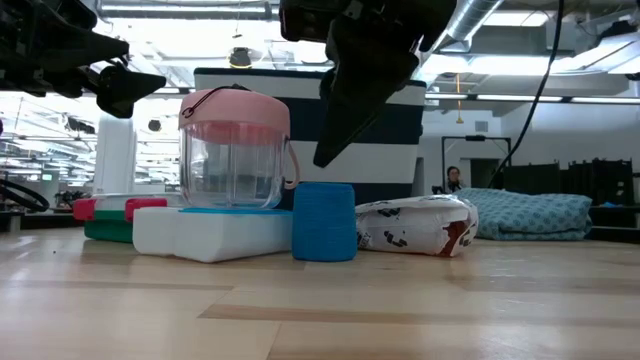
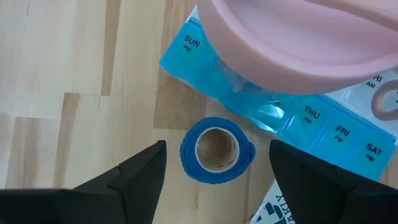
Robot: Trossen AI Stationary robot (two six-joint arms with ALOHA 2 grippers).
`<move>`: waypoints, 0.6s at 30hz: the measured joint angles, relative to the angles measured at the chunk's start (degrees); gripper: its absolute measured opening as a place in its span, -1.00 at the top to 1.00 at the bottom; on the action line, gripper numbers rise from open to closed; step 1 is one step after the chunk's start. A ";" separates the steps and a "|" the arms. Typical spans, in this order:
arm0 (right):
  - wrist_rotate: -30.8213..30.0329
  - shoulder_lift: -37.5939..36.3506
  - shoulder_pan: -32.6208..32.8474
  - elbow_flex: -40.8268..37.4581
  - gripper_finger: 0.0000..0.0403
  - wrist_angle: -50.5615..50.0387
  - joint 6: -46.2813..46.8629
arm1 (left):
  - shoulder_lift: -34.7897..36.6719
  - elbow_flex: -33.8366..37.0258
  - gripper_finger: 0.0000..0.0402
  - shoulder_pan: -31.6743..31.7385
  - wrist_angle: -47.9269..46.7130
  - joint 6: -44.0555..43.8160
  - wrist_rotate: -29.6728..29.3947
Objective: Pack medical supplies into shirt
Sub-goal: Put the blue tape into the blue patterned shirt
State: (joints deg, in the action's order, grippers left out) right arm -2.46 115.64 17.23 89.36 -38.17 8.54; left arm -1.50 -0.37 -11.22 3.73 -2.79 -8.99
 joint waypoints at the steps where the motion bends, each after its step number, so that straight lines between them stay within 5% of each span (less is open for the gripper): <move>1: 0.02 0.55 -0.03 -0.15 -0.37 0.41 0.02 | 0.00 0.01 -0.66 0.00 0.01 0.00 0.00; 18: 2.30 7.36 0.33 -0.19 -0.37 0.58 3.50 | 0.02 0.01 -0.66 0.00 -0.01 -0.04 0.13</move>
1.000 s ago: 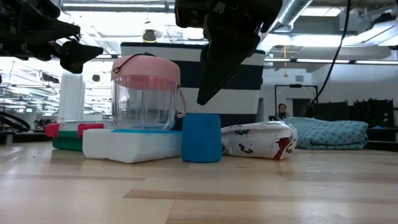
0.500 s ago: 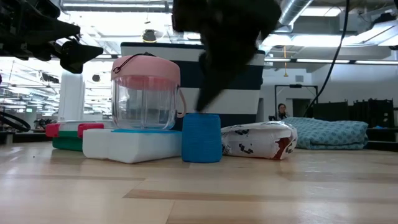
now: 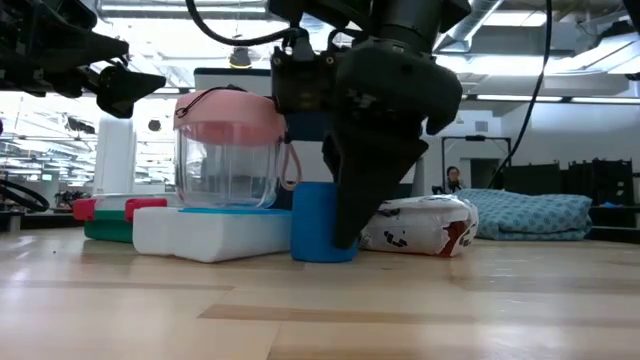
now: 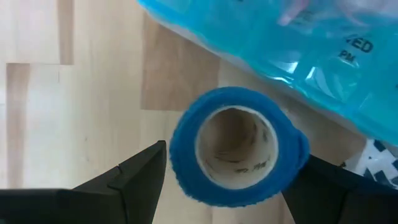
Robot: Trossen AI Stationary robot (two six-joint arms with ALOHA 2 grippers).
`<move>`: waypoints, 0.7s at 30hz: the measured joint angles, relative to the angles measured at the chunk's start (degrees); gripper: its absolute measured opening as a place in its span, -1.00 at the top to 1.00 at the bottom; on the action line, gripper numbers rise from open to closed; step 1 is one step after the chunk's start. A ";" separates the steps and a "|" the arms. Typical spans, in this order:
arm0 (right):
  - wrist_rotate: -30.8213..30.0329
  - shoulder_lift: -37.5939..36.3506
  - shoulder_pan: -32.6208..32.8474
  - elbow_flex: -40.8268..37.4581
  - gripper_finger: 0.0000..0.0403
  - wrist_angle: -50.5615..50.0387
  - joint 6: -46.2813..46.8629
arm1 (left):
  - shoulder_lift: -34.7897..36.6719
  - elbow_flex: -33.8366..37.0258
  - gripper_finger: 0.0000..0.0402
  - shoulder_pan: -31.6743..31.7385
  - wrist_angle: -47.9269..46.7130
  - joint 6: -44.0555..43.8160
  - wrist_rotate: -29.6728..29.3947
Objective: Pack medical supplies into shirt
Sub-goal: Put the blue tape into the blue patterned shirt
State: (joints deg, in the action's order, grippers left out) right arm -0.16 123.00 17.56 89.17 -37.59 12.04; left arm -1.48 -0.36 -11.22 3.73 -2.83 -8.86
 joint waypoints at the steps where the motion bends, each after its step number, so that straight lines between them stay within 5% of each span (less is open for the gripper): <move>1: -0.01 -0.02 0.00 0.00 -0.37 0.04 -0.01 | 0.00 0.00 -0.66 0.01 0.00 0.00 0.00; 21: -0.66 -0.07 -0.88 0.00 -0.32 2.91 0.63 | 0.00 -0.01 -0.66 0.02 0.00 0.00 0.00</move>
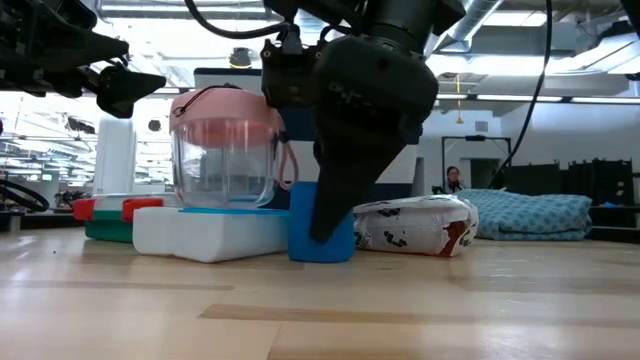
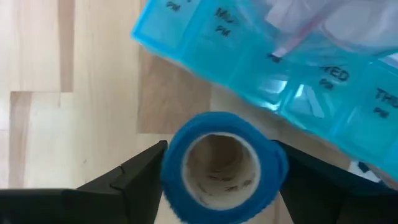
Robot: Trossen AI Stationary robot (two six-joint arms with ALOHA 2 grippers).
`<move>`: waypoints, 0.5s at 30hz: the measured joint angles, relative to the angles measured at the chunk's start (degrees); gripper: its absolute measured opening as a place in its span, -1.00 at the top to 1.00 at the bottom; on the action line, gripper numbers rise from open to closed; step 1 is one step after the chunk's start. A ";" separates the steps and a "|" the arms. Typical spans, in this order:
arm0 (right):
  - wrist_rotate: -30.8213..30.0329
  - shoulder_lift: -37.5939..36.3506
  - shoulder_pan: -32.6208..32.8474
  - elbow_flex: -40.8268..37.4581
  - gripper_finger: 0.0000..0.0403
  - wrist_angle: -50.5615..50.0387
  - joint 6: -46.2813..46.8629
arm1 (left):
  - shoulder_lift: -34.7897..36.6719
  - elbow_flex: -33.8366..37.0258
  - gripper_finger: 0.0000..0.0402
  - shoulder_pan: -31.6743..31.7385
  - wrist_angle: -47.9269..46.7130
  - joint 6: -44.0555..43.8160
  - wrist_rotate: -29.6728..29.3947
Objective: Pack medical supplies into shirt
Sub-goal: Put the blue tape into the blue patterned shirt
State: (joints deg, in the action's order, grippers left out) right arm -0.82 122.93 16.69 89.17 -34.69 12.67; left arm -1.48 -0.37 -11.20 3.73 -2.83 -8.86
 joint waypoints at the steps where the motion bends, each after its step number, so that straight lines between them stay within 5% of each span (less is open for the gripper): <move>1: -0.08 0.00 -0.19 0.00 -0.29 -0.01 0.41 | 0.00 0.00 -0.66 -0.01 0.00 0.00 0.00; 10: 1.62 -0.12 -0.80 0.02 0.27 -1.20 1.34 | 0.00 -0.02 -0.66 -0.02 0.00 0.00 0.00; 15: 3.74 -0.15 -0.68 0.07 0.36 -1.71 2.46 | 0.00 -0.01 -0.66 -0.01 0.00 0.00 0.00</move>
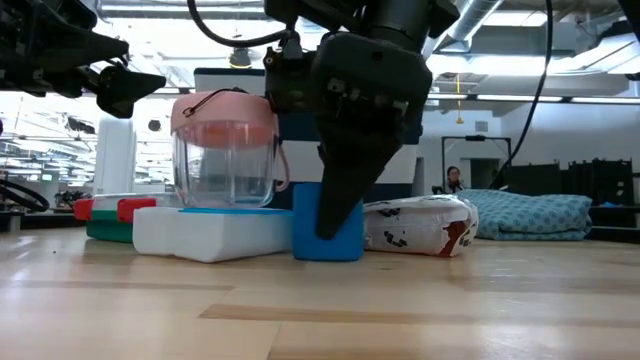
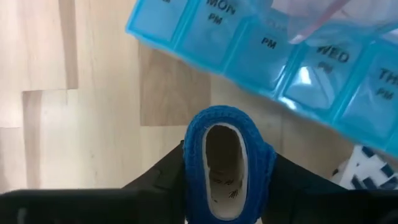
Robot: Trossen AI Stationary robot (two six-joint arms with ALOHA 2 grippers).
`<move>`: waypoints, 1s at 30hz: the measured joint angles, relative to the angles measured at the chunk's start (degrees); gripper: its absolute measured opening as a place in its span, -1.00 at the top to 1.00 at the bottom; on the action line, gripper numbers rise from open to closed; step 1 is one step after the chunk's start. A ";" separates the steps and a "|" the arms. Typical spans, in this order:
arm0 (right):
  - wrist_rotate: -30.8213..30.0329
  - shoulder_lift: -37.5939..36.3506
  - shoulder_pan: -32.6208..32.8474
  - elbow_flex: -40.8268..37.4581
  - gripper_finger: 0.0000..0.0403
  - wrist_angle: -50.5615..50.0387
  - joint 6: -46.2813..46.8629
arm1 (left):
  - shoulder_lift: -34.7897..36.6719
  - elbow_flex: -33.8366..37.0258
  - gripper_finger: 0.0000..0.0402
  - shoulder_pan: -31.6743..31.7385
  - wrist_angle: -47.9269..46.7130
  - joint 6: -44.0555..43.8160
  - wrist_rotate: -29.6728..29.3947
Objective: Pack medical supplies into shirt
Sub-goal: Put the blue tape into the blue patterned shirt
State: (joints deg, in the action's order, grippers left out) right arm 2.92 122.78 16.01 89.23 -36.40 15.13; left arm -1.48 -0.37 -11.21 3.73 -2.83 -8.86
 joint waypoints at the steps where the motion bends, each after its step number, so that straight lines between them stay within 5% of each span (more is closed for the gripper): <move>1: 0.20 0.00 0.08 0.02 0.34 -0.20 0.33 | 0.00 0.01 -0.66 0.01 0.00 0.00 0.00; 15: 1.90 -3.91 0.24 2.18 0.34 -9.45 1.58 | -0.01 0.01 -0.66 -0.01 0.04 0.00 -0.01; 30: -3.86 -4.55 -3.33 25.82 0.35 -38.37 -10.05 | 0.00 0.01 -0.66 -0.01 0.02 -1.36 0.03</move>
State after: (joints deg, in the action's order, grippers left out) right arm -0.94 118.23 12.67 115.05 -74.77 5.08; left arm -1.48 -0.36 -11.22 3.75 -4.19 -8.84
